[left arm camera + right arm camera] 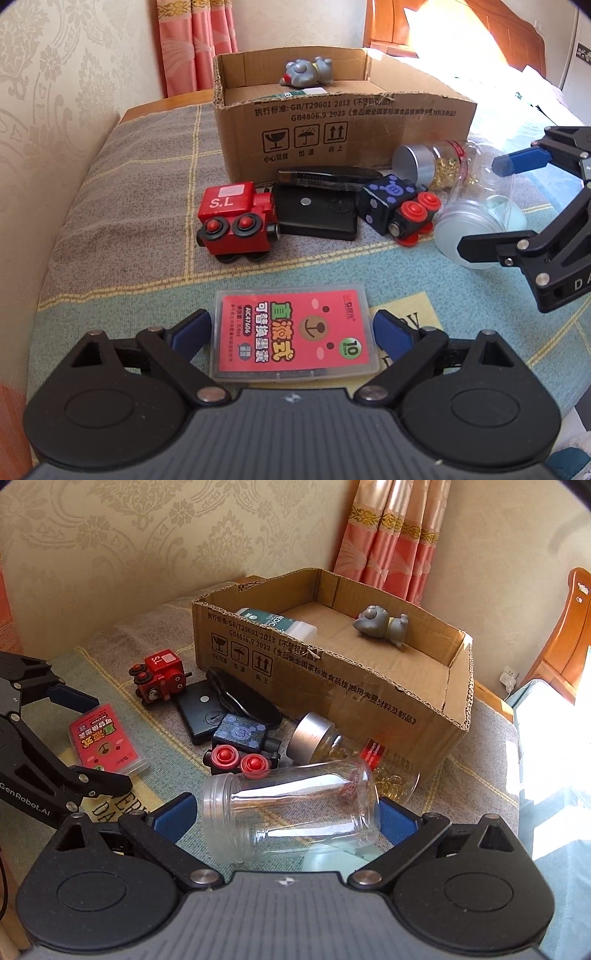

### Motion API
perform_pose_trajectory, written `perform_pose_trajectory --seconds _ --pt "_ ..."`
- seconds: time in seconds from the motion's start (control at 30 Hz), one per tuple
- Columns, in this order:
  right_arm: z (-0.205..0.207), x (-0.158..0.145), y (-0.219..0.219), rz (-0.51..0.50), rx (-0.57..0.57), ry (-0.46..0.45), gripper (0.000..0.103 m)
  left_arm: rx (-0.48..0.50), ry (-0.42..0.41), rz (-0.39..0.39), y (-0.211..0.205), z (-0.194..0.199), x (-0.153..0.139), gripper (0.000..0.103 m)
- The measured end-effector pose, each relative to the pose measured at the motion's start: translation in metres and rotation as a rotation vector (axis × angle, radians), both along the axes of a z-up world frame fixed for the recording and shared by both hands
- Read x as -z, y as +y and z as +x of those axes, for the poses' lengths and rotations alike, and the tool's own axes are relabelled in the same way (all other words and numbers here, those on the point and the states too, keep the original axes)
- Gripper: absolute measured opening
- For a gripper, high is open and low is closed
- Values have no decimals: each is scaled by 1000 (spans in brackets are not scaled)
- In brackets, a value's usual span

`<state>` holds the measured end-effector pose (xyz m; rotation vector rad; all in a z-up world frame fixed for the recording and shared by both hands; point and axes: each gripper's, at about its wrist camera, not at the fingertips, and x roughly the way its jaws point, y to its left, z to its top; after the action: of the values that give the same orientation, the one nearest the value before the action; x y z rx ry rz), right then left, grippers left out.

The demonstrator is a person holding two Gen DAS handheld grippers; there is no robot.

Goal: Organize rigid objects
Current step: 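Close the right tool around the empty clear plastic jar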

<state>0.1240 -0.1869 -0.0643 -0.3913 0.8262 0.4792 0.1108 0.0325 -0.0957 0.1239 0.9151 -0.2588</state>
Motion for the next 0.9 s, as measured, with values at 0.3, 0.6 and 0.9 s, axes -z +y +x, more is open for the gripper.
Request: perform_pose_trajectory --seconds 0.3,0.6,0.9 --pt "2 0 6 -29 11 -7 103 -43 12 -1 -2 1 0 94" --pt "1 2 9 -57 10 -11 96 -22 7 6 -4 -2 -2 90" --pt "-2 -5 4 -27 18 -4 96 -6 24 18 -5 -5 -8 90"
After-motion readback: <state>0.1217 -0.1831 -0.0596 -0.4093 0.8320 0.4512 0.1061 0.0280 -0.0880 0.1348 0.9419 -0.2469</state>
